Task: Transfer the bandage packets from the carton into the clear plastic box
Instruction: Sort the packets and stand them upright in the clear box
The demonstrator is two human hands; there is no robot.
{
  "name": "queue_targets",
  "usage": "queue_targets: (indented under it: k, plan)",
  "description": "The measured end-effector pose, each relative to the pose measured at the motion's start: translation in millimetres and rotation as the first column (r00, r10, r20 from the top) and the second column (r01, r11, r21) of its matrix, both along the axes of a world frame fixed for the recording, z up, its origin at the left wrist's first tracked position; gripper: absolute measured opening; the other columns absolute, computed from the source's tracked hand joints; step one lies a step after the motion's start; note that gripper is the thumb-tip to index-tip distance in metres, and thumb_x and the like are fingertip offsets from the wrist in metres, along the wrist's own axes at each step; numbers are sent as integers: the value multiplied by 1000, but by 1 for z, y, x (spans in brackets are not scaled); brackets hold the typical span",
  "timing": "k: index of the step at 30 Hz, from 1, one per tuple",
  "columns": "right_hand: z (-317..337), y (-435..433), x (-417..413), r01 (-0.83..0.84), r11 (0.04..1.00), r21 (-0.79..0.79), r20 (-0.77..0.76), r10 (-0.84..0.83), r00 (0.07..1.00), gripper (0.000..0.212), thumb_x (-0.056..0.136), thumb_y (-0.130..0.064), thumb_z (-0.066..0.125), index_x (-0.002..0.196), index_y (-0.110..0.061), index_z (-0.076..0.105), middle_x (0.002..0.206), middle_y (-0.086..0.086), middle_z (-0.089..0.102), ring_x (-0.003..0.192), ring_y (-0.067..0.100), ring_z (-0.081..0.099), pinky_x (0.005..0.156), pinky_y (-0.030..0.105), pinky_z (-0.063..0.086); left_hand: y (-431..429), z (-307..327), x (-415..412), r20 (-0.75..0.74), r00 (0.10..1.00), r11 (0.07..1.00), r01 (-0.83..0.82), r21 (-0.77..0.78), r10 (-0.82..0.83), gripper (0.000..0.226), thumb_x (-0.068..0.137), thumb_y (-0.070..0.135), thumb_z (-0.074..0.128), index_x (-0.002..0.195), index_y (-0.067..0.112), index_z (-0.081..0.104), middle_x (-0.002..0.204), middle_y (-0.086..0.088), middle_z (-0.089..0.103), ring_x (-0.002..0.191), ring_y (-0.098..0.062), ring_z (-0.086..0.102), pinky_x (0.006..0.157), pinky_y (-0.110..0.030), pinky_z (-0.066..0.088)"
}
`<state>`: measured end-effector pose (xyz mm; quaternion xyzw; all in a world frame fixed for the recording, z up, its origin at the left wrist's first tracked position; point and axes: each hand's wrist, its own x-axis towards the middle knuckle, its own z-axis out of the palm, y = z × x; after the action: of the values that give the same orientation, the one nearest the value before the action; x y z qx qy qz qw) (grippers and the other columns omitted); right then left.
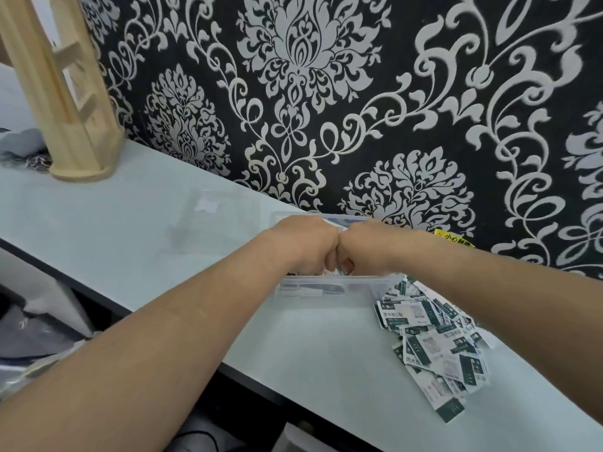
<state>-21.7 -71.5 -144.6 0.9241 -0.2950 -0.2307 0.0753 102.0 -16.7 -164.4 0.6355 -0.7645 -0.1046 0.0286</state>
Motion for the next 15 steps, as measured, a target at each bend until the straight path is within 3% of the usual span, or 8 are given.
queue_targets:
  k: [3,8,11,15]
  plan:
    - [1,-4,1,-19,1000,-2,-87,18,996,28,87,-17,49,62,-30,44,70,-13,50,81,21,56,83,34,49,-1,-1,1,13,1000,1000,9,5,-9,30,83,11,65,101,34,73,103,19,68,89,-10,55,74,-25,46]
    - [1,-5,2,-71,997,30,-206,76,976,28,93,-12,40,69,-27,43,86,-7,57,92,20,57,103,41,34,-4,0,1,34,999,1000,13,15,-13,31,83,14,66,103,36,73,85,21,62,83,-9,52,67,-23,41]
    - [2,-5,3,-93,995,24,-211,96,973,24,93,-11,41,78,-27,51,86,-7,56,93,20,56,101,40,34,-4,1,2,30,999,1000,20,24,-20,32,83,14,66,104,36,73,67,26,46,81,-9,51,66,-22,39]
    - [1,-7,2,-113,993,-27,-204,105,973,18,90,-12,49,97,-22,62,94,-7,63,98,21,56,98,39,30,-3,2,1,23,999,999,24,29,-24,34,84,12,64,106,36,72,71,21,49,83,-10,51,71,-23,44]
